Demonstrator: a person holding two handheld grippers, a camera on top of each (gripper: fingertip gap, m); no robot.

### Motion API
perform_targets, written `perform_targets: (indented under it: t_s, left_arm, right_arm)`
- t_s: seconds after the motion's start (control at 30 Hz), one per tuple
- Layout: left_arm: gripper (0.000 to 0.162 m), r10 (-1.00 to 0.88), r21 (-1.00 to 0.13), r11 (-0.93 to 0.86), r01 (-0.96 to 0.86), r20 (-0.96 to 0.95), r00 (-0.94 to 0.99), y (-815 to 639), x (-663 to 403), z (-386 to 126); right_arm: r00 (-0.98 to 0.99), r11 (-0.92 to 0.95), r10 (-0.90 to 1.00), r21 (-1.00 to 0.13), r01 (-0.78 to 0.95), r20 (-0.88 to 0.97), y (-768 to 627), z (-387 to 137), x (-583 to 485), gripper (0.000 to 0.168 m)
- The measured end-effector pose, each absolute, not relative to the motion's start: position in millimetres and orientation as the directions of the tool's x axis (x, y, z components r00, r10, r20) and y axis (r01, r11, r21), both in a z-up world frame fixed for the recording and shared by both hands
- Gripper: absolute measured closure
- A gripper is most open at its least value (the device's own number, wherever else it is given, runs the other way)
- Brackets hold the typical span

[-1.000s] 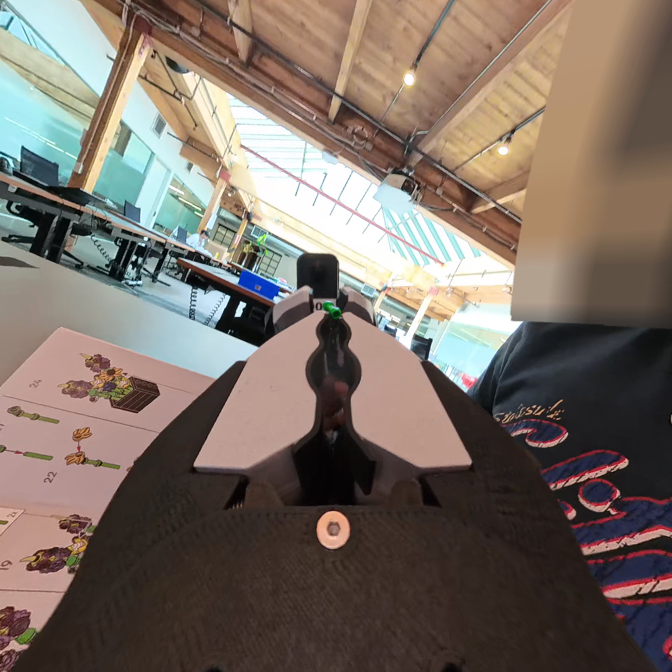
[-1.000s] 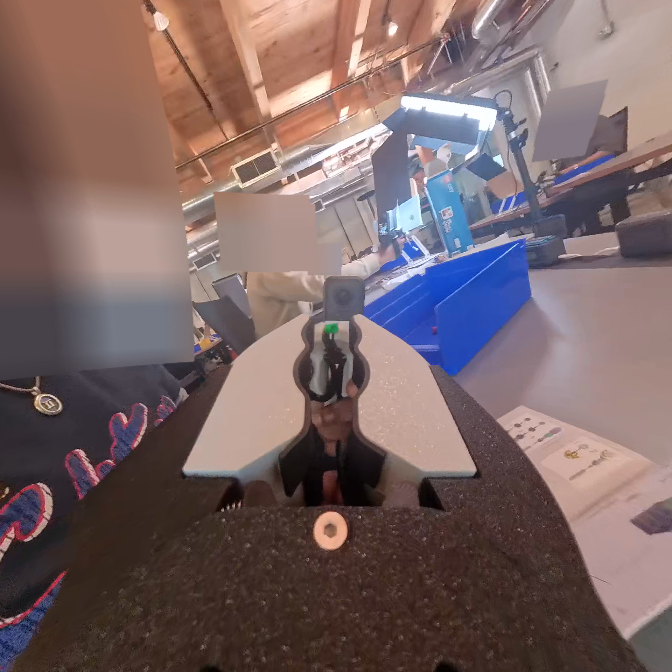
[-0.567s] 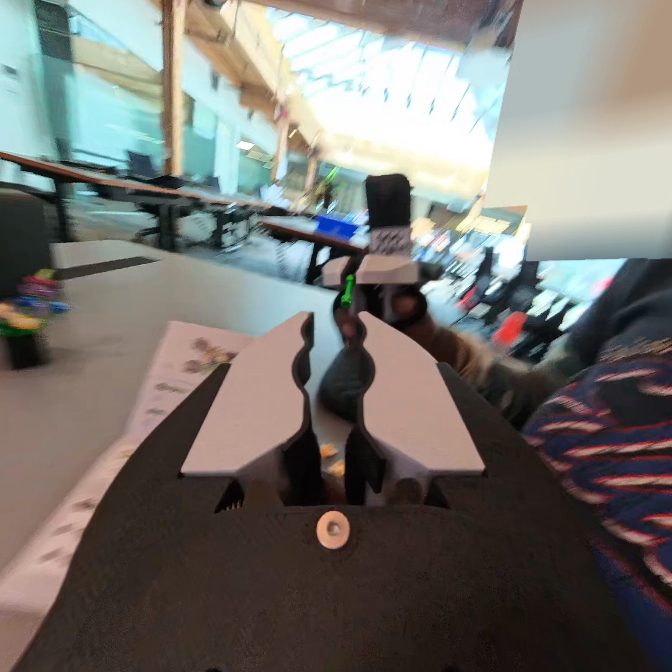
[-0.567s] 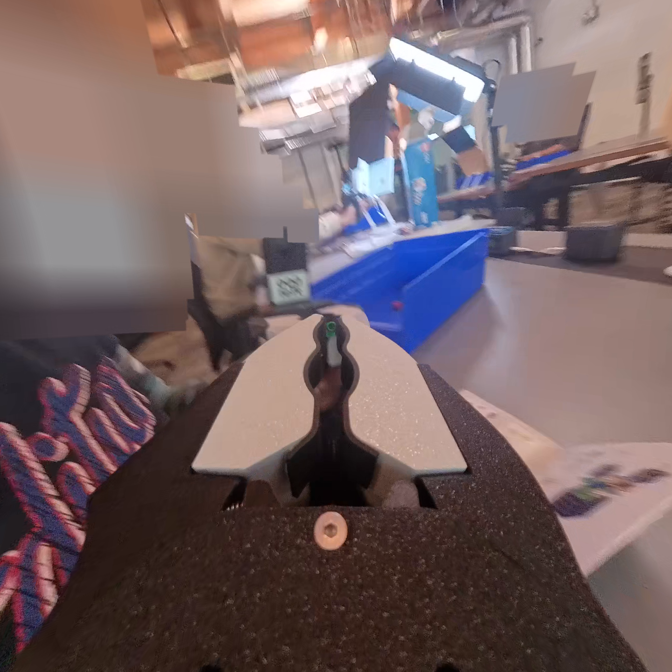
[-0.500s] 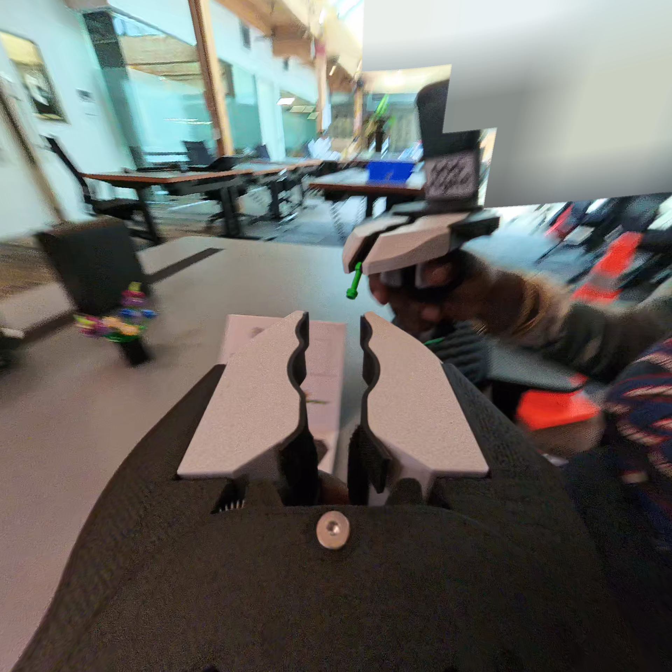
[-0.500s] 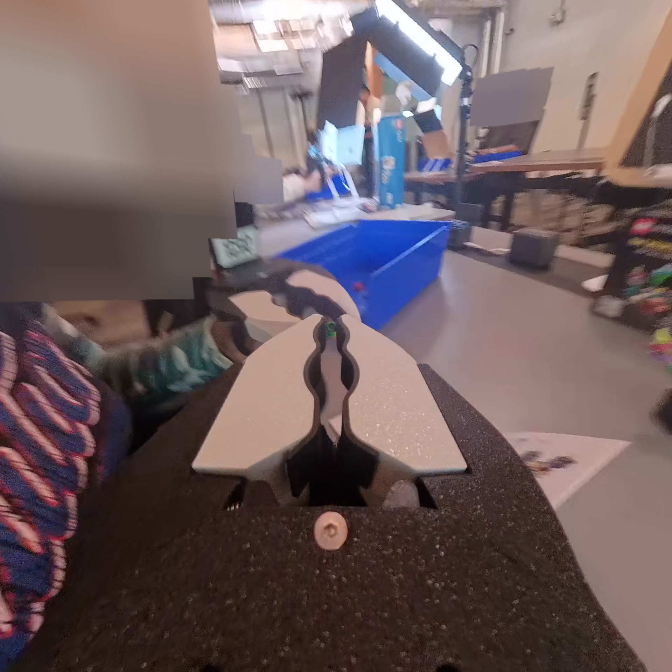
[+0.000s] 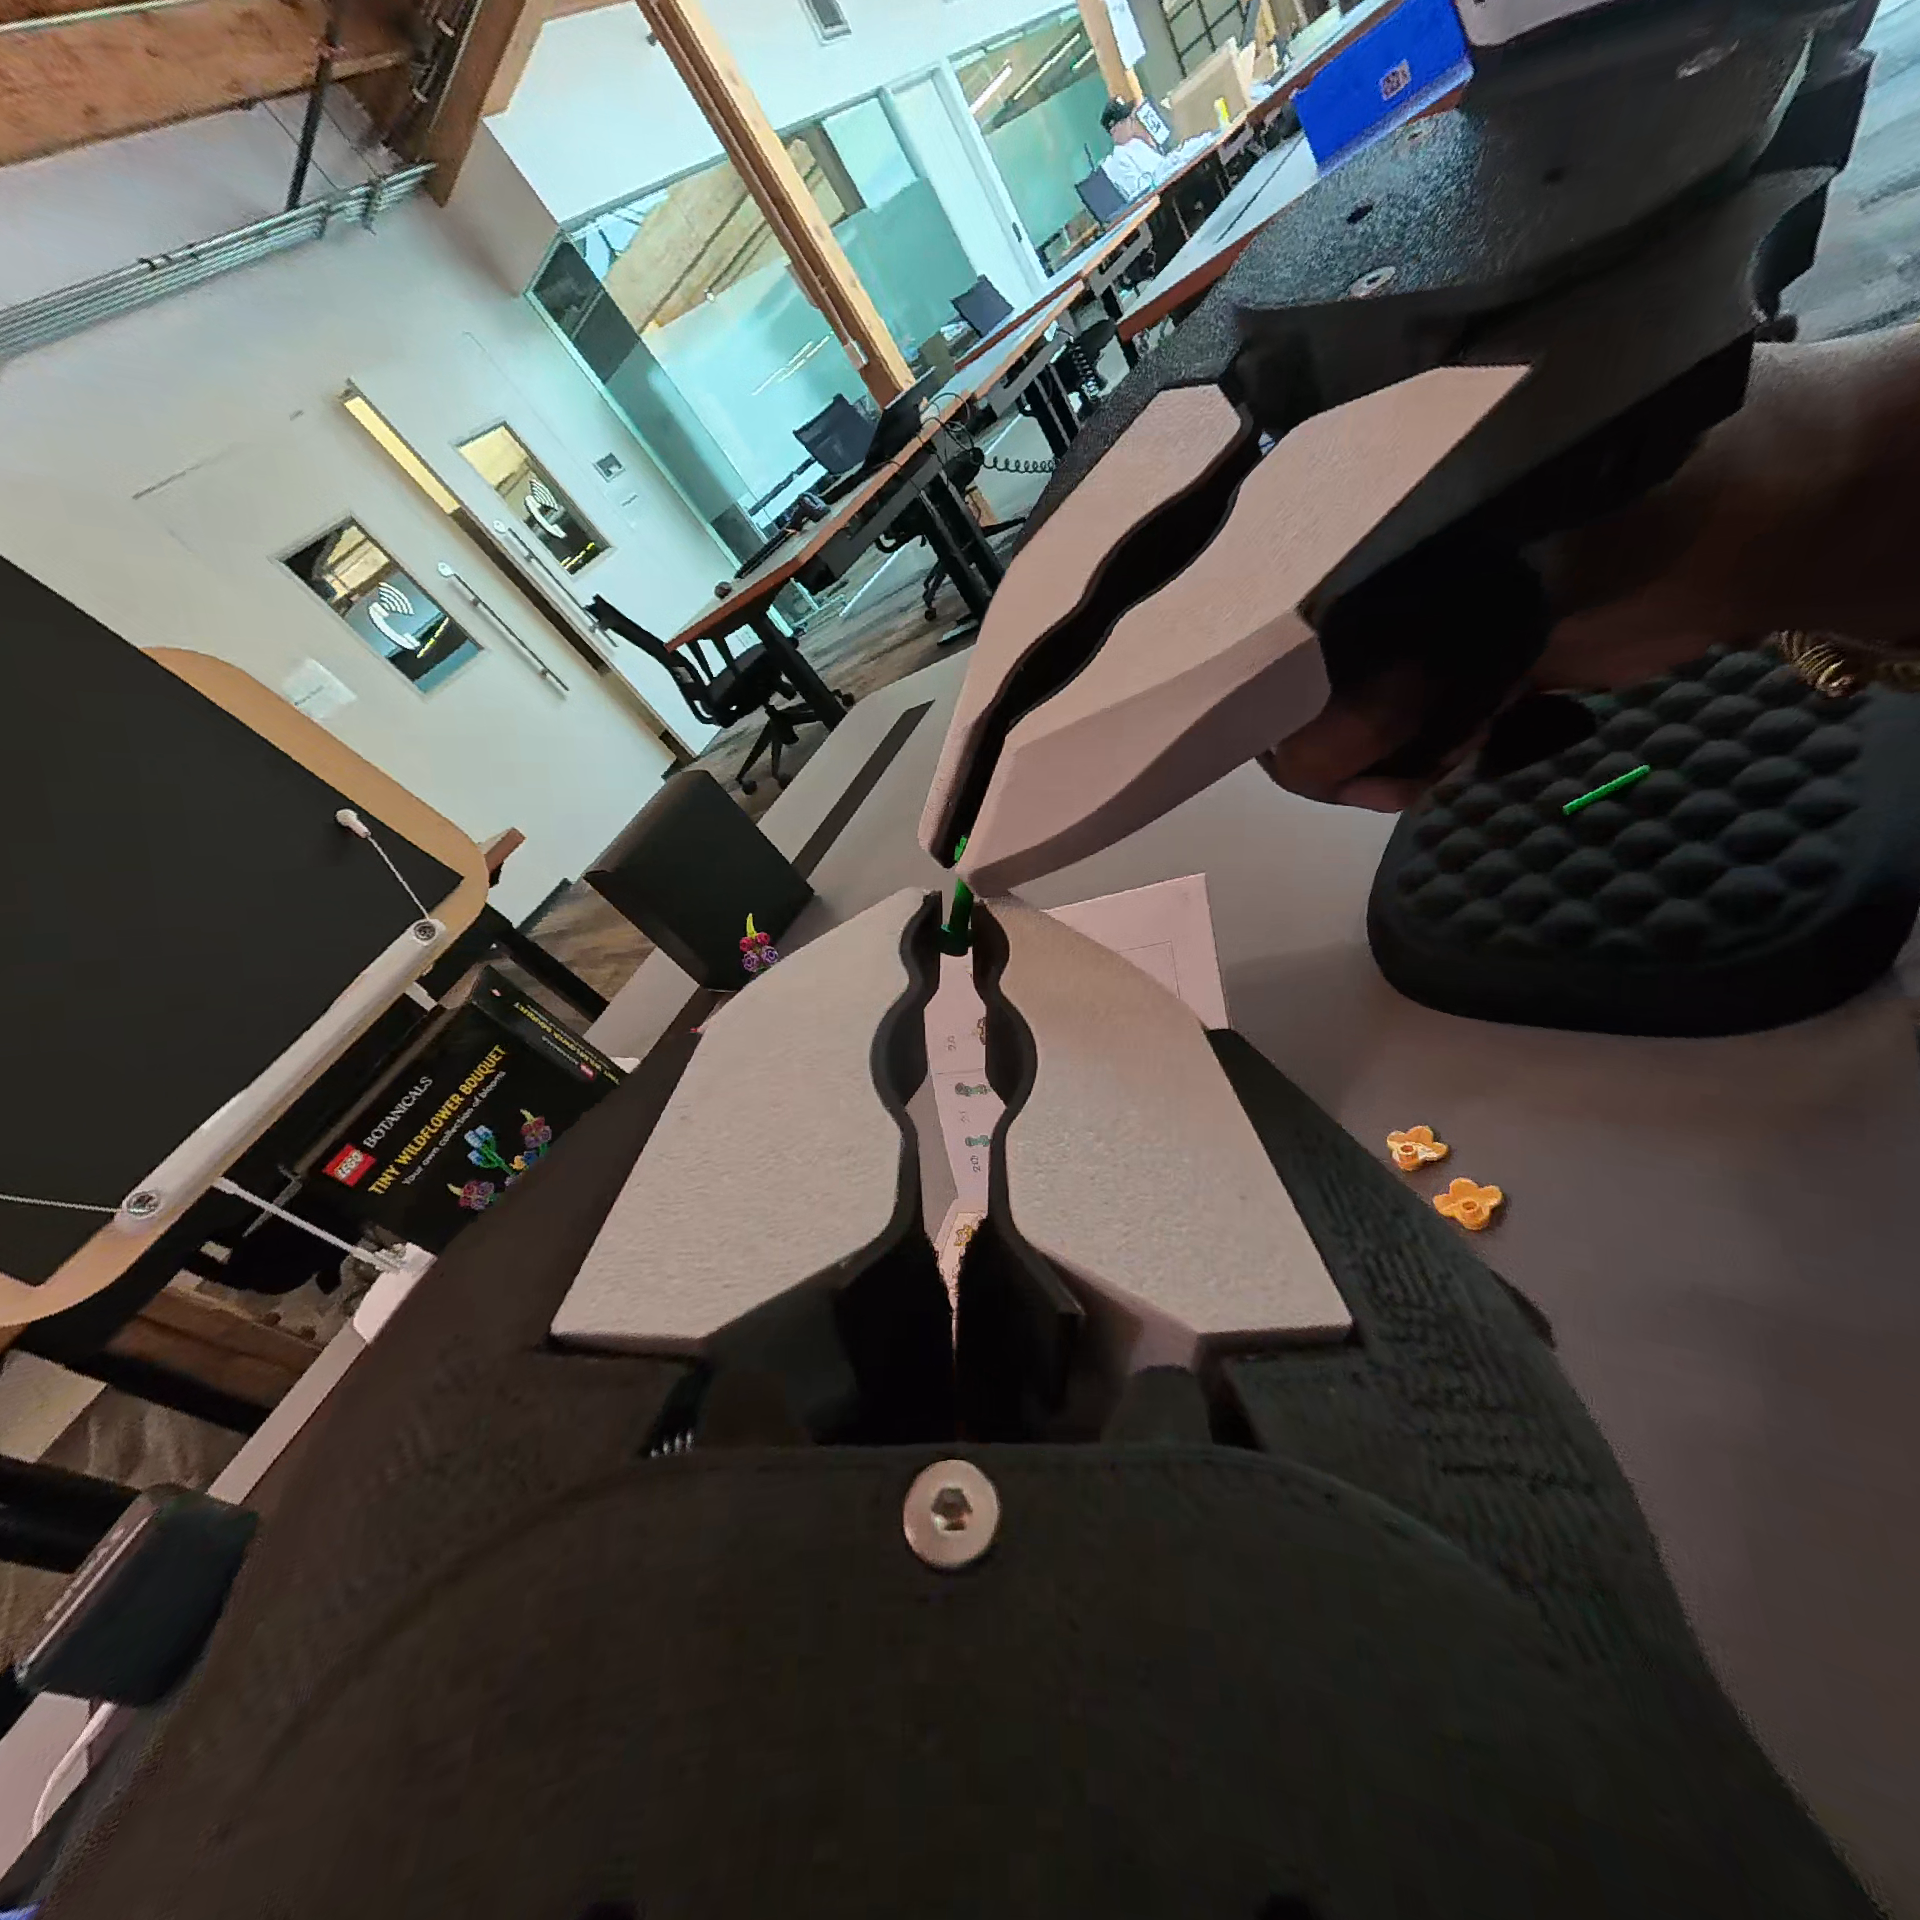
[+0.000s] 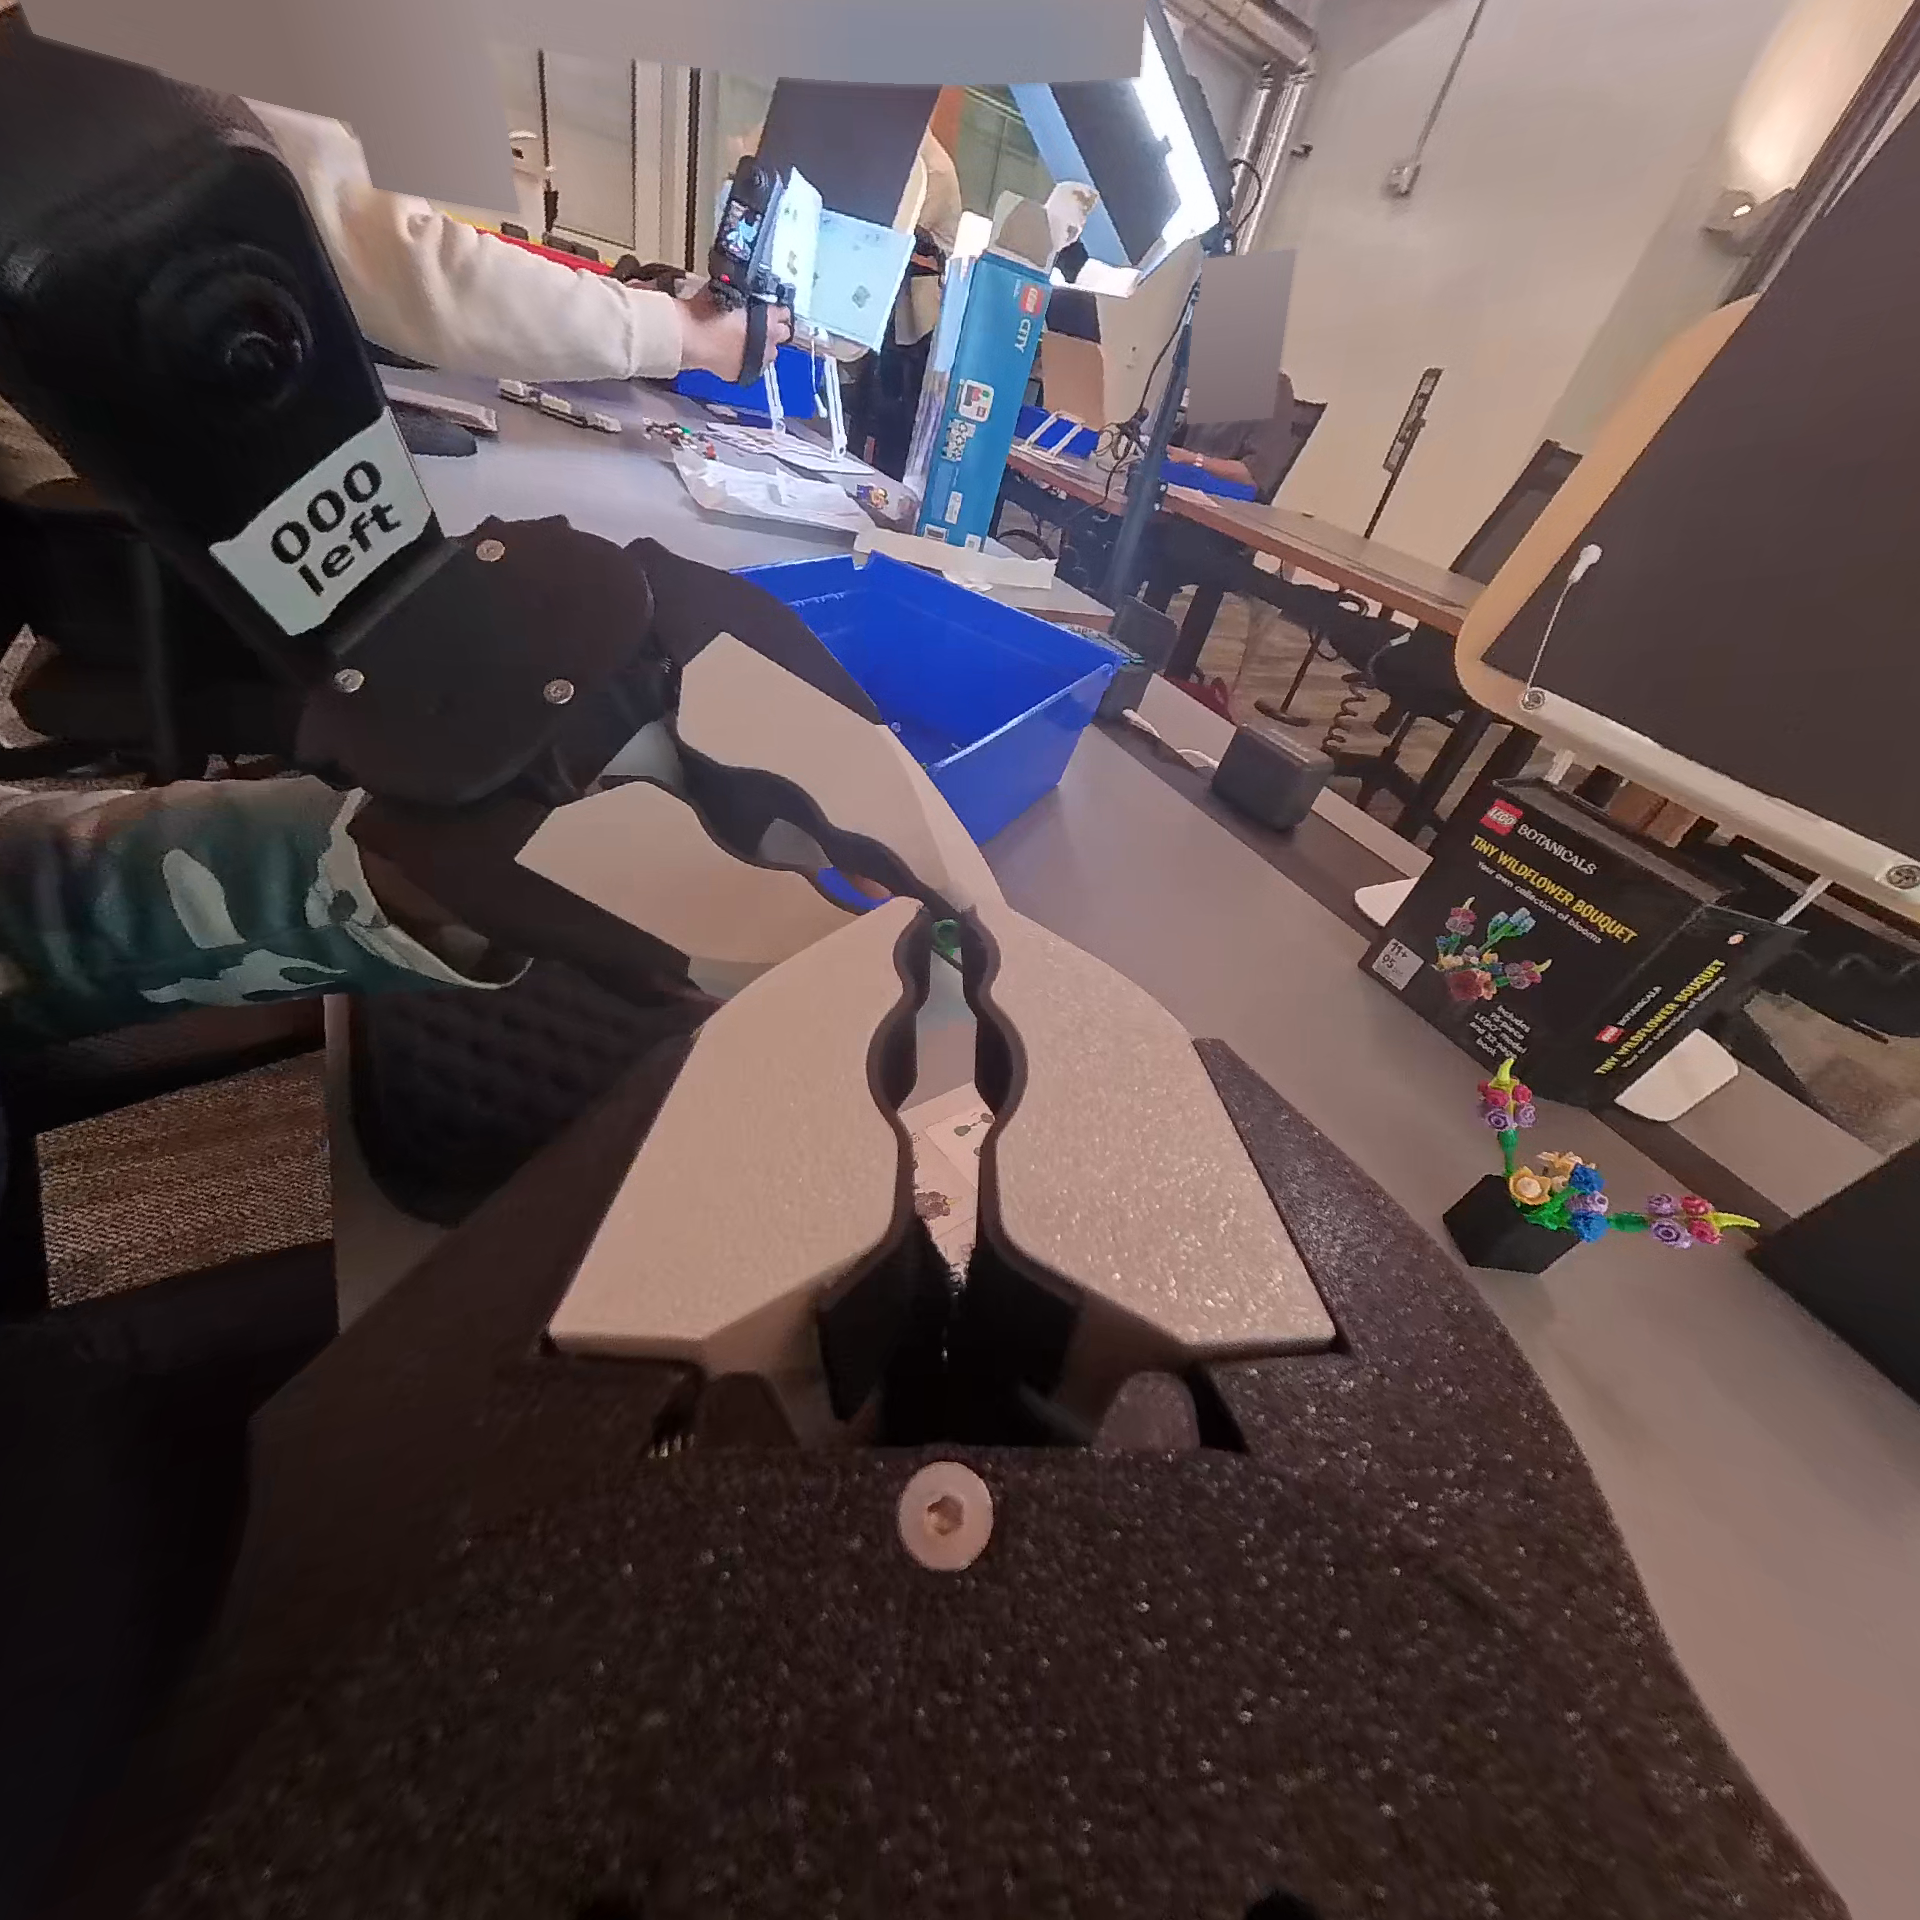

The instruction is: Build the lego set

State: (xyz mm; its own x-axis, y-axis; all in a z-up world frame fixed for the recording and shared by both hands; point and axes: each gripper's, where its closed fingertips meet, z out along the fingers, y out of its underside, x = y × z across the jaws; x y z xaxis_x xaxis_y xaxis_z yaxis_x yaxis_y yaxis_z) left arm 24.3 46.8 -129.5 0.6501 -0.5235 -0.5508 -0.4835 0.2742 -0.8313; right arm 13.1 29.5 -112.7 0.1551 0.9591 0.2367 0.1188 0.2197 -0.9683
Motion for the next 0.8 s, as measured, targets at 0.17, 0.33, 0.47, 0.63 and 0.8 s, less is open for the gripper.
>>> perform_targets:
  t_s: [0.17, 0.33, 0.47, 0.63, 0.8]
  left_arm:
    - [0.156, -0.507, -0.825, 0.284, -0.488, -0.561, 0.654, 47, 23, -130]
    - [0.156, -0.491, -0.823, 0.289, -0.489, -0.566, 0.663, 49, 21, -130]
    - [0.156, -0.490, -0.824, 0.296, -0.484, -0.565, 0.664, 49, 20, -130]
    - [0.156, -0.480, -0.803, 0.305, -0.512, -0.594, 0.646, 48, 22, -132]
    - [0.156, -0.477, -0.797, 0.300, -0.524, -0.601, 0.642, 48, 22, -134]
  right_arm:
    - [0.154, 0.184, 0.968, -0.977, 0.105, 0.199, 30, -113, 13, 0.163]
    - [0.139, 0.123, 0.982, -0.992, 0.043, 0.127, 31, -105, 17, 0.162]
    - [0.124, 0.098, 0.986, -0.992, 0.084, 0.108, 33, -113, 17, 0.157]
    - [0.095, 0.101, 0.989, -0.990, 0.100, 0.111, 29, -116, 14, 0.163]
    - [0.108, 0.127, 0.984, -0.983, 0.130, 0.142, 31, -118, 14, 0.163]
